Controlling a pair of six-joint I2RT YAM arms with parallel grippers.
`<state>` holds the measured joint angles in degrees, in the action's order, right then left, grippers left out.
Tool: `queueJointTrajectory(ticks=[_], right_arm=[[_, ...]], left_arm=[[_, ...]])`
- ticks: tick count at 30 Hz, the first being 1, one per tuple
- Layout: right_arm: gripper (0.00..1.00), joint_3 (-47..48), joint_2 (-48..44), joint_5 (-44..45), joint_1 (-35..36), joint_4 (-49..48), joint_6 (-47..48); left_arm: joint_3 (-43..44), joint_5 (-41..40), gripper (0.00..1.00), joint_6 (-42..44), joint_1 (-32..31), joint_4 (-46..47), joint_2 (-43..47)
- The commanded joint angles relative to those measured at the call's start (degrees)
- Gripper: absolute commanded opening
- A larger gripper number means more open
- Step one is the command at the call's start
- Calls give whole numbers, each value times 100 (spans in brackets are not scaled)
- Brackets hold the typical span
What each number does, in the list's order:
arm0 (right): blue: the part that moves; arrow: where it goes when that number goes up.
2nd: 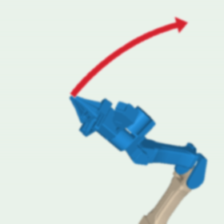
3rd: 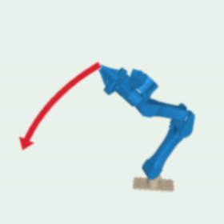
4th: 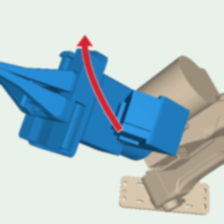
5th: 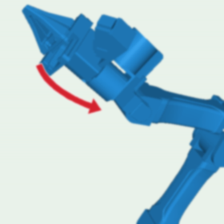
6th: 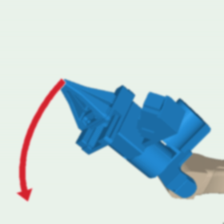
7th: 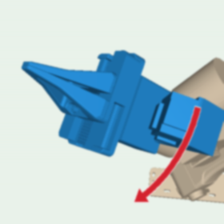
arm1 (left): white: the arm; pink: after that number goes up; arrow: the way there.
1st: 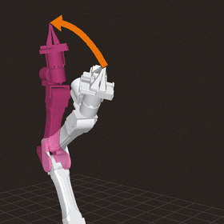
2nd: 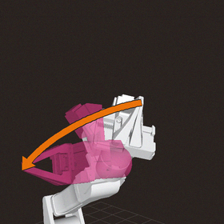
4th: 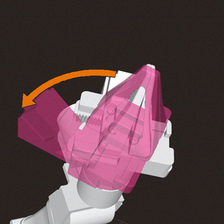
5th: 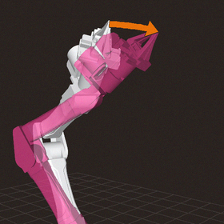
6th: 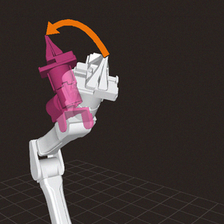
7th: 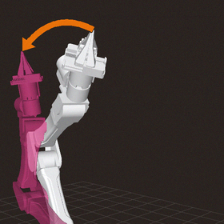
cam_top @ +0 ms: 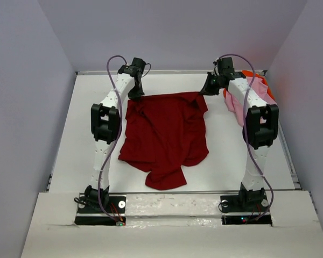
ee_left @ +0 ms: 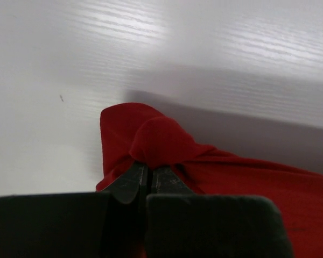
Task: Fold and stack the t-shirts
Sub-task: Flatten out the tshirt
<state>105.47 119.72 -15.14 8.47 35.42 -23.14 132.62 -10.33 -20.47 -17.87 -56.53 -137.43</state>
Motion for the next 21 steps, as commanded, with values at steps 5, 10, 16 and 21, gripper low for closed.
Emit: queueJointTrajectory(ticks=[5,10,16,21], right_arm=[[0,1387,507,872,-21,-309,503],[79,2336,1167,899,-21,535,344],[95,1749,333,136,32,483,292],[75,1652,604,-1272,707,799,-42]], left_arm=[[-675,-426,0,-230,960,810,1147],[-168,-532,99,-194,1040,627,938],[-1219,-471,99,-168,855,1222,1927],[-1581,-277,99,-308,794,1268,2282]])
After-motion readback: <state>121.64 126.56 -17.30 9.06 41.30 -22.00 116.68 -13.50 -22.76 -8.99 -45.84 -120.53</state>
